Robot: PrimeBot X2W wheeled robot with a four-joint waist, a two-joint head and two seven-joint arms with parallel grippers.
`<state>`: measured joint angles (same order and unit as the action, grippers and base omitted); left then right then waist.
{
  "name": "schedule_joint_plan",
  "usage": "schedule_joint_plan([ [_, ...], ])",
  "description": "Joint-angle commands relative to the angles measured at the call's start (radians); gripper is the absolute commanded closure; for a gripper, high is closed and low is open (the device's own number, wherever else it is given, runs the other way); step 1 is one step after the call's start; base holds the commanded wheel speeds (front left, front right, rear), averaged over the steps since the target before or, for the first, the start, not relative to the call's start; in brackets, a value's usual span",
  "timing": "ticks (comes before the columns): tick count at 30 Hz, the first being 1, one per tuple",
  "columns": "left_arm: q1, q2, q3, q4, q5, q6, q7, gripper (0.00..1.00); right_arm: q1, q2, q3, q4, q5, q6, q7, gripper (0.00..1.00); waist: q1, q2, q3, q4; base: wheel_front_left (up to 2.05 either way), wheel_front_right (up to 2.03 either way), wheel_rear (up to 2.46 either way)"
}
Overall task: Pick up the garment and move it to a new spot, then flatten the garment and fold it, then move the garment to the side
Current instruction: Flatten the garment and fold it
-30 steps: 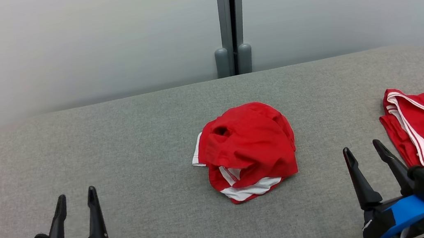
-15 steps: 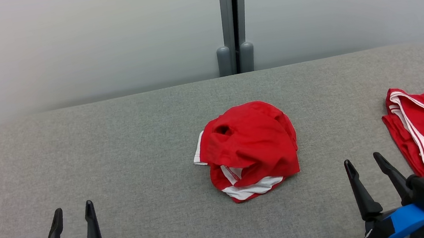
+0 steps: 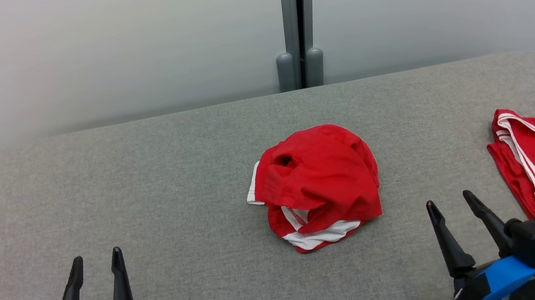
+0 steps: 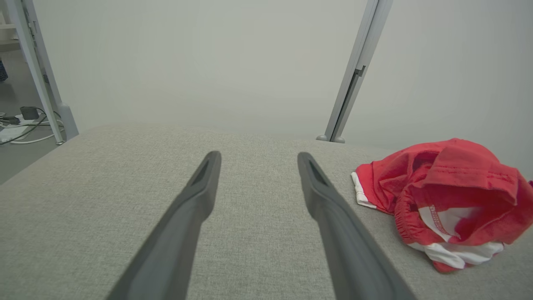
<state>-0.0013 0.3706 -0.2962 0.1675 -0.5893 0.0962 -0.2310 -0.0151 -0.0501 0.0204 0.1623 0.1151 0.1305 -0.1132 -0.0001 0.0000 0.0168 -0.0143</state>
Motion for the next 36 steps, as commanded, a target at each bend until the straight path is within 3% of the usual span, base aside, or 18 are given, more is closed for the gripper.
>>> schedule_joint_plan([
  [1, -0.016, 0.0, 0.001, -0.002, 0.0, -0.003, -0.005, 0.0, -0.008, -0.001, 0.011, 0.0, 0.003, 0.001, -0.002, 0.0, 0.0001, 0.0, 0.003, 0.005, 0.0, 0.0, 0.0],
  [9, -0.042, 0.003, -0.01, -0.011, 0.005, -0.006, -0.001, 0.0, -0.135, -0.036, 0.227, -0.019, -0.034, 0.0, 0.091, 0.0, 0.0001, 0.0, 0.036, 0.025, 0.0, 0.0, 0.0],
  [18, -0.096, -0.002, -0.034, -0.017, 0.02, -0.018, 0.011, 0.0, -0.367, -0.077, 0.425, 0.131, -0.067, 0.0, 0.266, 0.0, 0.0001, 0.0, 0.083, 0.091, 0.0, 0.0, 0.0],
  [22, -0.129, -0.009, -0.045, 0.001, 0.021, -0.033, 0.007, 0.0, -0.452, -0.084, 0.487, 0.214, -0.103, 0.0, 0.278, 0.0, 0.0001, 0.0, 0.1, 0.119, 0.0, 0.0, 0.0],
  [32, -0.19, -0.026, -0.074, 0.042, 0.032, -0.061, -0.003, 0.0, -0.561, -0.059, 0.452, 0.442, -0.229, 0.0, 0.298, 0.0, 0.0001, 0.0, 0.113, 0.157, 0.0, 0.0, 0.0],
  [33, -0.191, -0.027, -0.075, 0.046, 0.031, -0.062, -0.005, 0.0, -0.562, -0.057, 0.441, 0.459, -0.236, 0.0, 0.302, 0.06, 0.0001, 0.0, 0.11, 0.157, 0.0, 0.0, 0.0],
  [34, -0.189, -0.028, -0.075, 0.05, 0.029, -0.065, -0.006, 0.0, -0.562, -0.054, 0.435, 0.473, -0.245, 0.0, 0.306, 0.58, 0.0001, 0.0, 0.108, 0.156, 0.0, 0.0, 0.0],
  [35, -0.189, -0.028, -0.075, 0.05, 0.029, -0.065, -0.006, 0.0, -0.562, -0.054, 0.435, 0.473, -0.245, 0.0, 0.306, 0.58, 0.0001, 0.0, 0.108, 0.156, 0.0, 0.0, 0.0],
  [36, -0.187, -0.028, -0.074, 0.054, 0.026, -0.067, -0.008, 0.0, -0.562, -0.051, 0.432, 0.49, -0.249, 0.0, 0.314, 0.94, 0.0001, 0.0, 0.106, 0.154, 0.0, 0.0, 0.0],
])
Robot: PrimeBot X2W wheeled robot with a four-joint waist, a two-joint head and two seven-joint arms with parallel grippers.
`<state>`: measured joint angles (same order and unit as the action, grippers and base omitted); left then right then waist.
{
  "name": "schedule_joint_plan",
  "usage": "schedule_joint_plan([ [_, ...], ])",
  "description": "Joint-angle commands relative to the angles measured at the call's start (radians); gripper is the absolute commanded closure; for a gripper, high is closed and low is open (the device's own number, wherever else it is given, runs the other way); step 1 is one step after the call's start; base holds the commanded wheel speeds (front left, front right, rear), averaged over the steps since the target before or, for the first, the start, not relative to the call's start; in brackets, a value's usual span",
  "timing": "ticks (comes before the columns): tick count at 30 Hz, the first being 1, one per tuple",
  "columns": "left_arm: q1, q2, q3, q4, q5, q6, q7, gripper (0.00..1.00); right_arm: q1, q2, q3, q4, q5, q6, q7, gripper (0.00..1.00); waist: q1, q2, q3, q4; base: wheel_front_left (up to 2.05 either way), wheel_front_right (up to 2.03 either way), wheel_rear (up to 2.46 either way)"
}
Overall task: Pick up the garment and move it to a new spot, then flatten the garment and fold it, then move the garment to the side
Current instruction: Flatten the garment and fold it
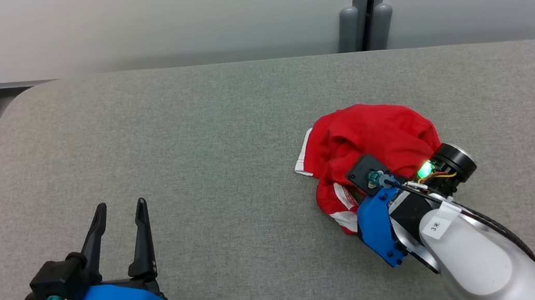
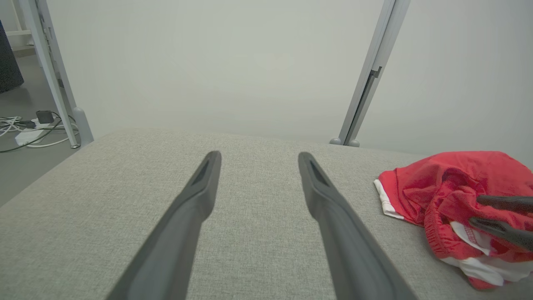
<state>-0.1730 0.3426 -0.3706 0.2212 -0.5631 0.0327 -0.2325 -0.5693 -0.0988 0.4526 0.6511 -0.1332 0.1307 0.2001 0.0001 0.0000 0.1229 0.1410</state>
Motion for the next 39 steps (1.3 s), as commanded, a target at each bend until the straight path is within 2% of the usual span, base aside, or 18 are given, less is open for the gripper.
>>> schedule_joint_plan([
  [1, -0.014, 0.0, 0.0, 0.004, -0.002, -0.006, -0.008, 0.0, -0.008, 0.001, -0.007, 0.015, -0.006, 0.0, 0.009, 1.0, -0.0001, 0.0, -0.003, -0.002, 0.0, 0.0, 0.0],
  [5, -0.005, -0.003, -0.002, 0.014, -0.007, -0.008, -0.009, 0.0, -0.01, 0.017, -0.032, 0.042, -0.008, 0.0, 0.008, 1.0, -0.0001, 0.0, -0.016, -0.008, 0.0, 0.0, 0.0],
  [10, 0.003, -0.004, -0.001, 0.02, -0.01, -0.011, -0.015, 0.0, -0.036, 0.033, -0.048, 0.01, 0.027, 0.0, -0.043, 1.0, -0.0001, 0.0, -0.032, -0.015, 0.0, 0.0, 0.0],
  [15, 0.011, 0.0, 0.003, 0.016, -0.014, -0.003, -0.016, 0.0, -0.1, 0.046, -0.014, -0.073, 0.113, 0.0, -0.103, 1.0, -0.0001, 0.0, -0.048, -0.027, 0.0, 0.0, 0.0],
  [21, 0.027, 0.02, 0.022, -0.009, -0.014, 0.012, -0.017, 0.0, -0.279, 0.049, 0.057, -0.223, 0.252, 0.0, -0.135, 1.0, -0.0001, 0.0, -0.039, -0.061, 0.0, 0.0, 0.0],
  [26, 0.028, 0.02, 0.022, -0.018, -0.016, 0.018, -0.019, 0.0, -0.372, 0.047, 0.022, -0.301, 0.288, 0.0, -0.149, 1.0, -0.0001, 0.0, -0.039, -0.07, 0.0, 0.0, 0.0],
  [32, 0.013, 0.014, 0.016, -0.021, -0.015, 0.016, -0.021, 0.0, -0.235, 0.04, -0.116, -0.259, 0.267, 0.0, -0.126, 1.0, -0.0001, 0.0, -0.024, -0.078, 0.0, 0.0, 0.0],
  [39, -0.009, 0.008, 0.006, -0.012, -0.011, 0.007, -0.023, 0.0, -0.03, 0.007, -0.277, -0.085, 0.251, 0.0, -0.163, 1.0, -0.0001, 0.0, 0.0, -0.081, 0.0, 0.0, 0.0],
])
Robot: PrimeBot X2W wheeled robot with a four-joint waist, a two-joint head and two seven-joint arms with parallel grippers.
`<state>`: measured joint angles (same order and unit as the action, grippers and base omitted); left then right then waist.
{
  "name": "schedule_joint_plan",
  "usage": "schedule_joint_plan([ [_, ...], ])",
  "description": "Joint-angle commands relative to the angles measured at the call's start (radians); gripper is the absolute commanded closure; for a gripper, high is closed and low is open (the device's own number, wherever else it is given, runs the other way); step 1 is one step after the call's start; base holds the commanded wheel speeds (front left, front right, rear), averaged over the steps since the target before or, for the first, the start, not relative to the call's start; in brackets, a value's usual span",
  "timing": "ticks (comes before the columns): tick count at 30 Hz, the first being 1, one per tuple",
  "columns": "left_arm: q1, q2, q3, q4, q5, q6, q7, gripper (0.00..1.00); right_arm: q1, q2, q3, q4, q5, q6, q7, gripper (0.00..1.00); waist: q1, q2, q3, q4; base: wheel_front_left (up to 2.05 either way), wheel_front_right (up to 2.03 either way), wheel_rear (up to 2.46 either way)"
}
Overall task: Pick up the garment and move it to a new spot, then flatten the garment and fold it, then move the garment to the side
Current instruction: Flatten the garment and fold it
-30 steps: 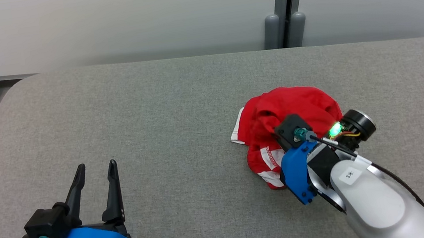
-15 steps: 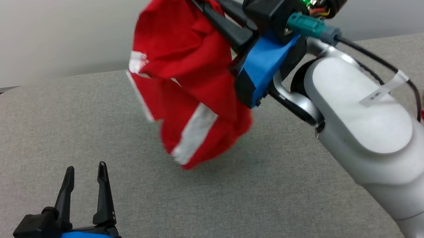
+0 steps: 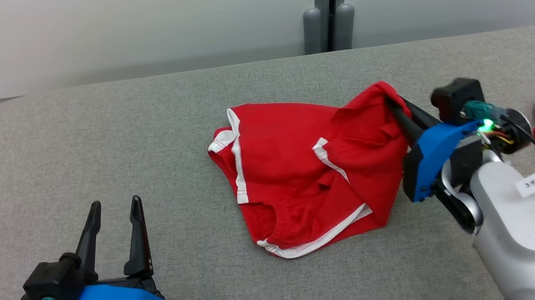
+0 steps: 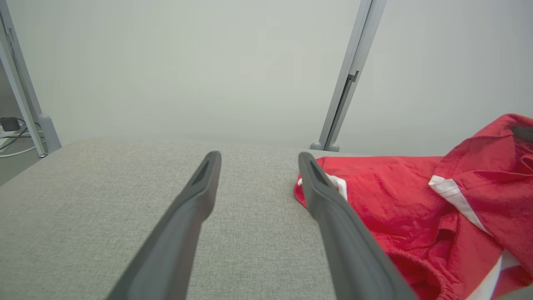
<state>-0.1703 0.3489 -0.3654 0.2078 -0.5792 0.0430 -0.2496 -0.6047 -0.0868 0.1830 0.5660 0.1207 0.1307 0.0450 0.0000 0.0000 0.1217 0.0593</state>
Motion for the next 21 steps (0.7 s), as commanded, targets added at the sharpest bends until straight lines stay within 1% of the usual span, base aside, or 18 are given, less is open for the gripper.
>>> schedule_joint_plan([
  [1, -0.015, 0.002, 0.0, 0.003, 0.005, -0.005, -0.006, 0.0, 0.02, -0.009, -0.032, 0.021, -0.01, 0.0, -0.016, 1.0, 0.0, 0.0, 0.003, 0.0, 0.0, 0.0, 0.0],
  [3, -0.023, 0.001, -0.002, 0.007, 0.006, -0.006, -0.007, 0.0, 0.04, -0.014, -0.087, 0.06, -0.03, 0.0, -0.04, 1.0, 0.0, 0.0, 0.008, -0.001, 0.0, 0.0, 0.0],
  [4, -0.025, 0.001, -0.002, 0.008, 0.006, -0.007, -0.007, 0.0, 0.048, -0.015, -0.11, 0.076, -0.042, 0.0, -0.048, 0.77, 0.0, 0.0, 0.009, -0.002, 0.0, 0.0, 0.0],
  [5, -0.024, 0.002, -0.003, 0.011, 0.005, -0.007, -0.008, 0.0, 0.056, -0.016, -0.134, 0.09, -0.055, 0.0, -0.052, 0.0, 0.0, 0.0, 0.009, -0.003, 0.0, 0.0, 0.0],
  [9, -0.02, 0.004, -0.002, 0.017, 0.005, -0.007, -0.007, 0.0, 0.075, -0.033, -0.211, 0.095, -0.13, 0.0, -0.053, 0.0, 0.0, 0.0, 0.006, -0.009, 0.0, 0.0, 0.0],
  [12, -0.014, 0.005, -0.002, 0.02, 0.004, -0.006, -0.008, 0.0, 0.09, -0.035, -0.254, 0.061, -0.182, 0.0, -0.033, 0.0, 0.0, 0.0, 0.002, -0.012, 0.0, 0.0, 0.0],
  [14, -0.01, 0.004, -0.003, 0.021, 0.003, -0.006, -0.009, 0.0, 0.101, -0.021, -0.26, 0.017, -0.186, 0.0, -0.015, 0.0, 0.0, 0.0, -0.003, -0.013, 0.0, 0.0, 0.0],
  [17, -0.004, 0.004, -0.003, 0.021, 0.001, -0.007, -0.01, 0.0, 0.136, -0.004, -0.203, -0.058, -0.166, 0.0, 0.043, 0.0, 0.0, 0.0, -0.01, -0.016, 0.0, 0.0, 0.0],
  [21, -0.001, 0.006, -0.002, 0.016, -0.001, -0.005, -0.009, 0.0, 0.161, 0.005, -0.088, -0.144, -0.118, 0.0, 0.152, 0.0, 0.0, 0.0, -0.009, -0.02, 0.0, 0.0, 0.0],
])
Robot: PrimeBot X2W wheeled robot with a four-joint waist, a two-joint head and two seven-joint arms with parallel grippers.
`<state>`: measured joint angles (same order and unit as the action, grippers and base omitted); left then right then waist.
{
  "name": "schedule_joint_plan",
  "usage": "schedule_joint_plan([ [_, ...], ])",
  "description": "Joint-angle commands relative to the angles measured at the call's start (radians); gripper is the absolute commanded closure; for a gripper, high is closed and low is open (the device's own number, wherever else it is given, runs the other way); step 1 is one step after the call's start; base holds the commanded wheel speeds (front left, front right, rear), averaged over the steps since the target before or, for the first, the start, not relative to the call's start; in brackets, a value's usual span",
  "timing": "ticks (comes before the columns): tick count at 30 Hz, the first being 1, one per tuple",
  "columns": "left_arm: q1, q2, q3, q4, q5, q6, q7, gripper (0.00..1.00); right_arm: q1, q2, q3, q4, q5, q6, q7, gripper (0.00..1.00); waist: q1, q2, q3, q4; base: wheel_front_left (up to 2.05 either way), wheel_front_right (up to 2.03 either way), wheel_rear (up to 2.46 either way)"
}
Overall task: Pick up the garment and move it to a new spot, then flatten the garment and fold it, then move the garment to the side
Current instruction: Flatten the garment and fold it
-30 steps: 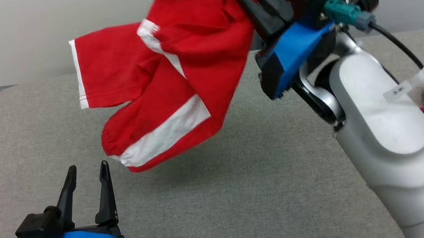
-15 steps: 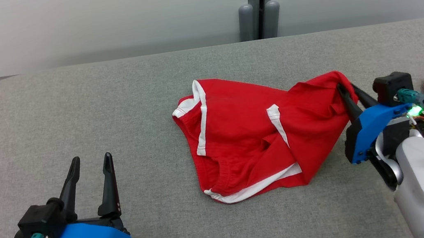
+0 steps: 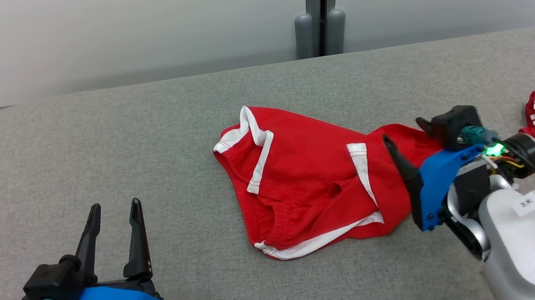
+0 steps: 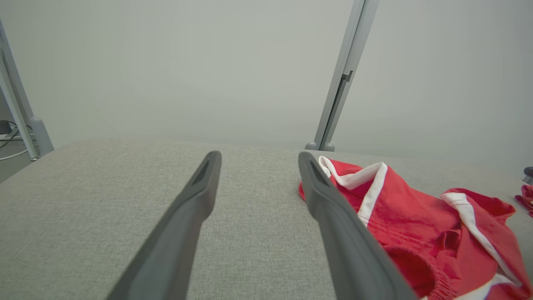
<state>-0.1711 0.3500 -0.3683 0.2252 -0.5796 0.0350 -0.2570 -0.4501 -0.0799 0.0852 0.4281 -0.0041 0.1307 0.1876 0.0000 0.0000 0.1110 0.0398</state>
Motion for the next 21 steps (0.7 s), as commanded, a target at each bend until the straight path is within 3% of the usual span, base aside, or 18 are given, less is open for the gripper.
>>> schedule_joint_plan([
  [1, -0.001, 0.006, 0.004, -0.005, -0.001, 0.005, -0.002, 0.0, 0.004, -0.001, 0.037, -0.015, 0.014, 0.0, 0.031, 0.0, 0.0, 0.0, 0.006, -0.002, 0.0, 0.0, 0.0],
  [8, -0.033, 0.005, 0.002, -0.014, 0.005, 0.001, -0.002, 0.0, -0.098, -0.005, 0.164, 0.072, -0.007, 0.0, 0.117, 0.0, 0.0, 0.0, 0.057, 0.015, 0.0, 0.0, 0.0],
  [16, -0.07, -0.008, -0.017, 0.003, 0.011, -0.015, -0.001, 0.0, -0.203, -0.002, 0.173, 0.259, -0.089, 0.0, 0.16, 0.0, 0.0, 0.0, 0.099, 0.052, 0.0, 0.0, 0.0],
  [17, -0.078, -0.01, -0.019, 0.012, 0.014, -0.018, -0.001, 0.0, -0.216, 0.003, 0.172, 0.293, -0.089, 0.0, 0.149, 0.66, 0.0, 0.0, 0.1, 0.057, 0.0, 0.0, 0.0],
  [18, -0.08, -0.009, -0.019, 0.015, 0.014, -0.019, -0.002, 0.0, -0.22, 0.005, 0.176, 0.302, -0.093, 0.0, 0.14, 1.0, 0.0, 0.0, 0.099, 0.058, 0.0, 0.0, 0.0],
  [21, -0.075, -0.006, -0.014, 0.023, 0.013, -0.016, -0.003, 0.0, -0.203, 0.009, 0.145, 0.3, -0.076, 0.0, 0.099, 1.0, 0.0, 0.0, 0.084, 0.051, 0.0, 0.0, 0.0],
])
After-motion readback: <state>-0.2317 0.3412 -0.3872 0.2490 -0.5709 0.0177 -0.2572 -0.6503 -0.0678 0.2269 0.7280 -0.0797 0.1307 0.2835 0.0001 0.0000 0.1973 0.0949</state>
